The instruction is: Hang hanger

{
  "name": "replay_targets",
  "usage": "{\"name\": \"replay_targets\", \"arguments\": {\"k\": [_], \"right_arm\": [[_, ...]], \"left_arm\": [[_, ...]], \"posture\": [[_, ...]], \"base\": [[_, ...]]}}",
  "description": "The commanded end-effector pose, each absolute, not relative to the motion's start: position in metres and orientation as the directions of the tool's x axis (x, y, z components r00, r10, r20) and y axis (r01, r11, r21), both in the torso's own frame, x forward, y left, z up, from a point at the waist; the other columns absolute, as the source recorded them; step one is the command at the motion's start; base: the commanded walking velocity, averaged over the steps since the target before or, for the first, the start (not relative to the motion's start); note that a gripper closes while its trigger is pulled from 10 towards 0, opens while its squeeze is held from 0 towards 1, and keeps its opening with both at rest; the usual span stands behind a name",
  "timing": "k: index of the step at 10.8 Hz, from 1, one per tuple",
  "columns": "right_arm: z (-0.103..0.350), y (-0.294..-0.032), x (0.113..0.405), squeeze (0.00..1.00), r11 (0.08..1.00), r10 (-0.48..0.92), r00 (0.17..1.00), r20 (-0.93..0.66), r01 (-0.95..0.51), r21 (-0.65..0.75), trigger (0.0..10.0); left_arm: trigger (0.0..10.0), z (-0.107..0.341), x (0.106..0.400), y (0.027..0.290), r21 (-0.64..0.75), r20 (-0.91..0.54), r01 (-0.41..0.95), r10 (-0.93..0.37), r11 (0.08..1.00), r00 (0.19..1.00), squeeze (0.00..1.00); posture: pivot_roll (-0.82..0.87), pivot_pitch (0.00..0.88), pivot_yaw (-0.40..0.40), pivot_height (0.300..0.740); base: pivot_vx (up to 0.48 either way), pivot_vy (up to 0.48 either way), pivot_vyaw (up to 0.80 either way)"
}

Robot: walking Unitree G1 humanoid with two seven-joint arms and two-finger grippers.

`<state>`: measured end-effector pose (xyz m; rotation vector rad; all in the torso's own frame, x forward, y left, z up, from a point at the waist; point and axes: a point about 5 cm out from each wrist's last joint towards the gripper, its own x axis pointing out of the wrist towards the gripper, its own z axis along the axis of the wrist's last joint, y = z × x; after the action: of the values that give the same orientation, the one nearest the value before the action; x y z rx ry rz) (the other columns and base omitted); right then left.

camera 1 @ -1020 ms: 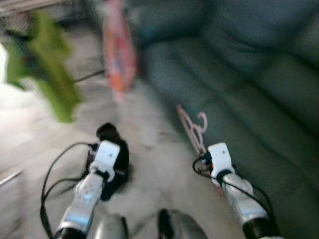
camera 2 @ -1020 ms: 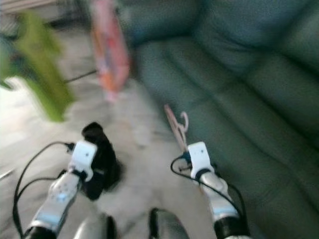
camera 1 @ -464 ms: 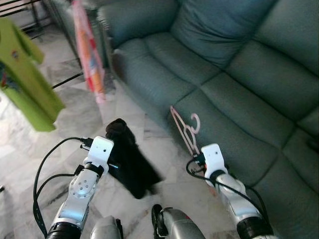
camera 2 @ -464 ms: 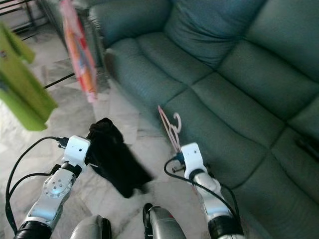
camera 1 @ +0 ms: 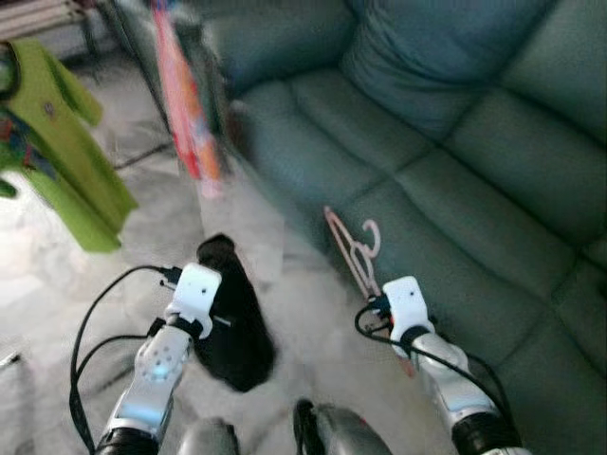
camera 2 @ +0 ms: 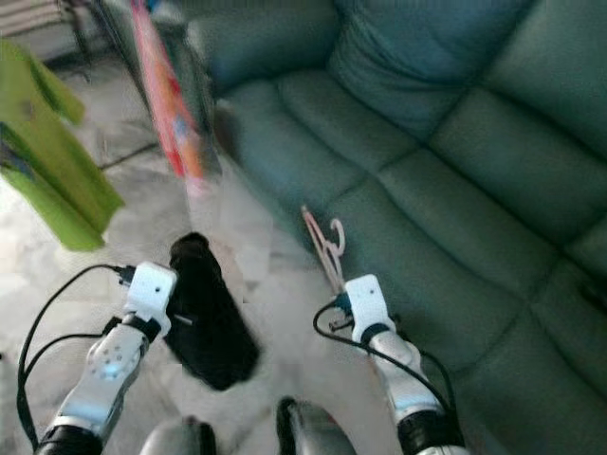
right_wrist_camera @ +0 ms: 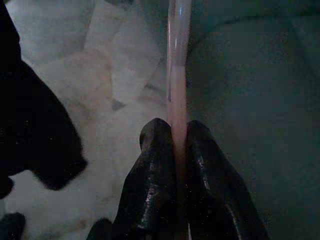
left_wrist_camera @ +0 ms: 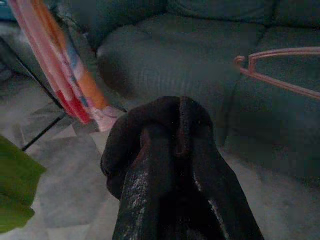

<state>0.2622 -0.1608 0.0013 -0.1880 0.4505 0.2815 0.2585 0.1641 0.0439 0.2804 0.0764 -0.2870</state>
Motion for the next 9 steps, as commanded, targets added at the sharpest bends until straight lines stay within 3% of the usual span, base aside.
{"name": "replay_targets", "arguments": {"k": [1, 3, 6, 9], "right_arm": [[-0.002, -0.164, 0.259, 0.00, 0.944, 0.219, 0.859, -0.463, -0.306, -0.123, 10.0], [-0.001, -0.164, 0.260, 0.00, 0.942, 0.223, 0.858, -0.462, -0.312, -0.126, 10.0], [-0.001, -0.164, 0.258, 0.00, 0.938, 0.232, 0.858, -0.458, -0.322, -0.129, 10.0], [-0.003, -0.163, 0.256, 0.00, 0.936, 0.235, 0.853, -0.467, -0.328, -0.129, 10.0]], "left_arm": [[10.0, 0.049, 0.259, 0.161, 0.262, -0.079, 0.301, -0.290, 0.917, 0.954, 0.00], [10.0, 0.048, 0.258, 0.159, 0.259, -0.085, 0.310, -0.298, 0.915, 0.951, 0.00], [10.0, 0.041, 0.253, 0.155, 0.270, -0.137, 0.382, -0.357, 0.884, 0.924, 0.00], [10.0, 0.037, 0.253, 0.154, 0.252, -0.155, 0.361, -0.331, 0.898, 0.931, 0.00]], "posture": [[0.05, 0.141, -0.081, 0.740], [0.05, 0.144, -0.085, 0.740], [0.05, 0.154, -0.087, 0.740], [0.05, 0.155, -0.090, 0.740]], "base": [[0.266, 0.000, -0.52], [0.270, 0.000, 0.00], [0.000, 0.000, 0.00], [0.000, 0.000, 0.00]]}}
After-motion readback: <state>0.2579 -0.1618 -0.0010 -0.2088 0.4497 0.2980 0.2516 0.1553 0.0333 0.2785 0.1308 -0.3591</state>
